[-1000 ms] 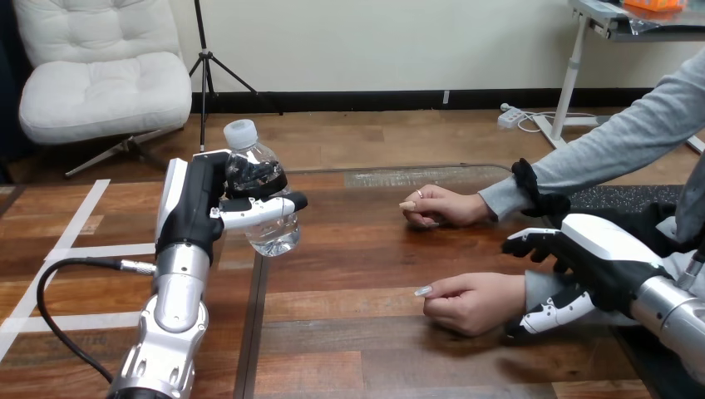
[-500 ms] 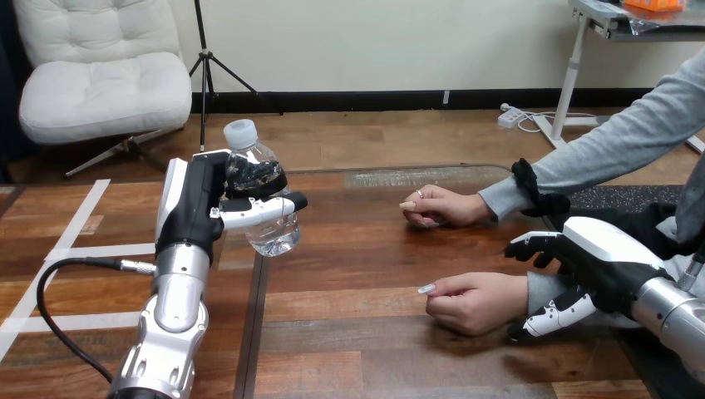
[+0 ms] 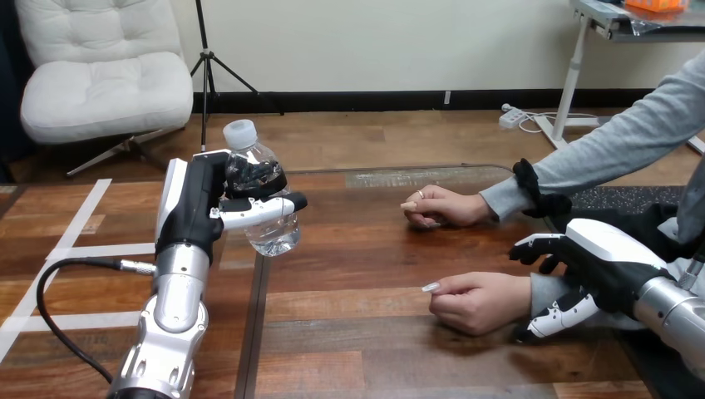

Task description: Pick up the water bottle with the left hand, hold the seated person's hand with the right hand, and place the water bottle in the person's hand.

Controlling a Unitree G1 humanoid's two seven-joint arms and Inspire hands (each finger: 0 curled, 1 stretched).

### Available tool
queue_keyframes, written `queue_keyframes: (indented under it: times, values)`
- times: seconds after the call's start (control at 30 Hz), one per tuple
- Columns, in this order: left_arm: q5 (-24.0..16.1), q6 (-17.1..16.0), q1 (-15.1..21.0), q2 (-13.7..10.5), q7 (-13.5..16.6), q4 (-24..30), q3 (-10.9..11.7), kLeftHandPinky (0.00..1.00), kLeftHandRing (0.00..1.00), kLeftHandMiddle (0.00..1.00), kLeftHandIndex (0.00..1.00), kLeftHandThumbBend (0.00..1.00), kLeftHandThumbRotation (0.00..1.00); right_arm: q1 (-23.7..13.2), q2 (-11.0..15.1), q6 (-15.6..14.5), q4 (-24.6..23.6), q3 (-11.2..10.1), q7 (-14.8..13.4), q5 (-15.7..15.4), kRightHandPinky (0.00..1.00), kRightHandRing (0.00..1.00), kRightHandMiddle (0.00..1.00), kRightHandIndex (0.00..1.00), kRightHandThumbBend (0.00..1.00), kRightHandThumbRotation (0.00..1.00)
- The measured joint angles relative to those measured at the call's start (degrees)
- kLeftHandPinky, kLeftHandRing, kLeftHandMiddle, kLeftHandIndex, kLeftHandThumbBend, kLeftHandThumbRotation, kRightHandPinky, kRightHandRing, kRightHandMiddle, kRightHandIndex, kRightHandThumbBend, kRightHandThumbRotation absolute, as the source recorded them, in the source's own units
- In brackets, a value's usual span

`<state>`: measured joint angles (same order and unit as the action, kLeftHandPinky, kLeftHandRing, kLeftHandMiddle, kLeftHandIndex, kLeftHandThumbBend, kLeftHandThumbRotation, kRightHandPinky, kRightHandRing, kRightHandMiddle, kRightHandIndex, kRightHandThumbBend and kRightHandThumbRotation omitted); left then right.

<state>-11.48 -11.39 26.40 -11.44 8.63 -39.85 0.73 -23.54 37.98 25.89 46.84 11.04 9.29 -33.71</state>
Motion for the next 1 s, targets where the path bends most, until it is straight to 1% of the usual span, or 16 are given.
queue_keyframes:
  times: [0.23,0.6,0.83,1.0]
  values:
    - [0.0,0.0,0.0,0.0,0.0,0.0,0.0,0.25,0.33,0.37,0.38,0.78,0.00,-0.3,0.0,-0.4,0.8,0.1,0.1,0.1,0.61,0.75,0.80,0.80,1.00,0.23]
    - [0.1,0.0,0.0,-0.2,-0.5,0.0,0.2,0.23,0.31,0.36,0.38,0.76,0.00,-0.7,0.0,-0.5,1.4,0.2,0.1,0.1,0.63,0.75,0.80,0.80,1.00,0.23]
    - [0.4,-0.6,-0.1,-0.3,-1.2,0.0,0.3,0.25,0.32,0.37,0.38,0.76,0.00,-1.3,0.0,-0.7,2.2,0.6,0.1,-0.1,0.63,0.76,0.80,0.80,1.00,0.23]
    - [0.7,-1.1,-0.1,-0.4,-1.5,0.0,0.4,0.27,0.34,0.38,0.38,0.76,0.00,-1.7,0.0,-1.3,2.7,1.1,0.1,-0.3,0.63,0.76,0.81,0.80,1.00,0.19]
